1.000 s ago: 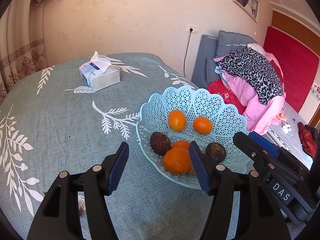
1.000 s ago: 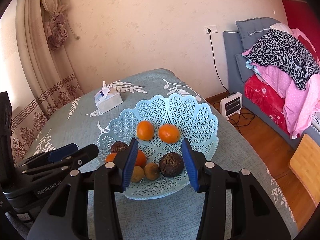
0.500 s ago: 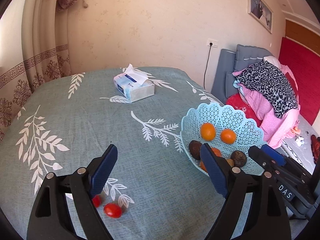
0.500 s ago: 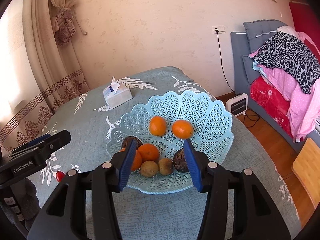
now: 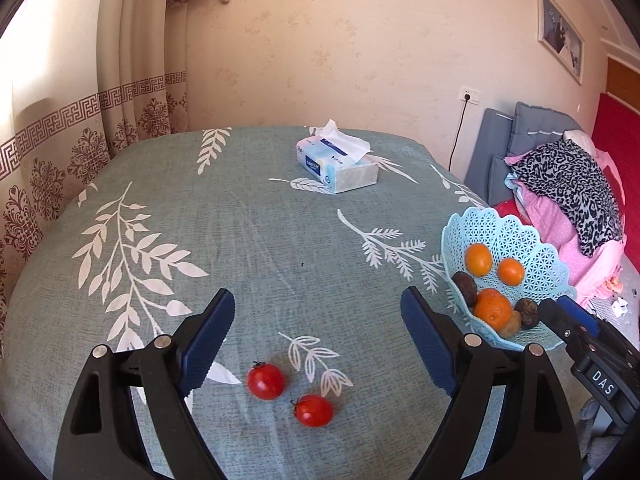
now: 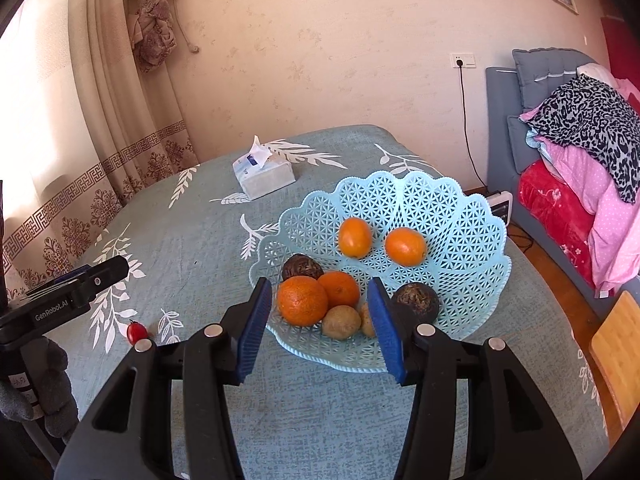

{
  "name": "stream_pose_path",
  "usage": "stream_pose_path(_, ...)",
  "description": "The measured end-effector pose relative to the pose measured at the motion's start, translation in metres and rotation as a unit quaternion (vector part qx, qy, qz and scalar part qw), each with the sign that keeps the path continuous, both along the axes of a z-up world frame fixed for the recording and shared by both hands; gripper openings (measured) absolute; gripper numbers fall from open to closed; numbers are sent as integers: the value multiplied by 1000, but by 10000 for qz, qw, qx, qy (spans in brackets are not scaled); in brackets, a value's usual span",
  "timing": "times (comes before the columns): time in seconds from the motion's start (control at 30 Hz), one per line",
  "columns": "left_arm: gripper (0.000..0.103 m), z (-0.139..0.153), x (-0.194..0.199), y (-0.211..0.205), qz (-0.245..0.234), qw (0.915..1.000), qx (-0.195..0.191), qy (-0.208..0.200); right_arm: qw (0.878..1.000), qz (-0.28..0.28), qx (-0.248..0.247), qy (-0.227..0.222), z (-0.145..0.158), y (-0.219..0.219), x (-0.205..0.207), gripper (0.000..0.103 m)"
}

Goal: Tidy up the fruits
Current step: 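Grasp a red tomato with the right gripper while the left approaches another tomato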

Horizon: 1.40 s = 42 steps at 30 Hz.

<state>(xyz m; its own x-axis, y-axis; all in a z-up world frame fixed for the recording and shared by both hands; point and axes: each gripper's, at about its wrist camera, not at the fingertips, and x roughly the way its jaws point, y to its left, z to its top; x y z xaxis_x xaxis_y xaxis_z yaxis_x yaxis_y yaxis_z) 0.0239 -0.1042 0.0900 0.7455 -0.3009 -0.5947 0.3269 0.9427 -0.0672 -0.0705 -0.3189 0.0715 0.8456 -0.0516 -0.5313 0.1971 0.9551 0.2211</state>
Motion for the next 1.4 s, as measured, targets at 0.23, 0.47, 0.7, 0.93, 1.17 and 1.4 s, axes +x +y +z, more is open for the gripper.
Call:
stream_pose_path(0.23, 84, -15, -1, 20, 216, 9996, 137, 98, 9997, 219, -35, 81, -4, 15, 3, 53)
stream_pose_path(0.47, 84, -38, 4, 36, 429, 9981, 215, 389, 9984, 506, -100, 213, -11, 36, 7, 53)
stream_pose_path(0.7, 84, -57, 8, 41, 490, 9965, 310, 609, 9956, 839, -178, 367, -18, 57, 12, 53)
stream_pose_path(0.93, 84, -67, 10, 39, 399, 9954, 365, 796, 9935, 1004, -239, 472, -24, 68, 14, 53)
stream_pose_path(1.17, 71, -76, 19, 38, 268, 9933, 211, 1103, 9924, 1069, -244, 558, -29, 71, 16, 53)
stream_pose_path(1.4, 47, -79, 22, 39, 222, 9920, 149, 1233, 9910, 1160, -274, 608, -31, 77, 17, 53)
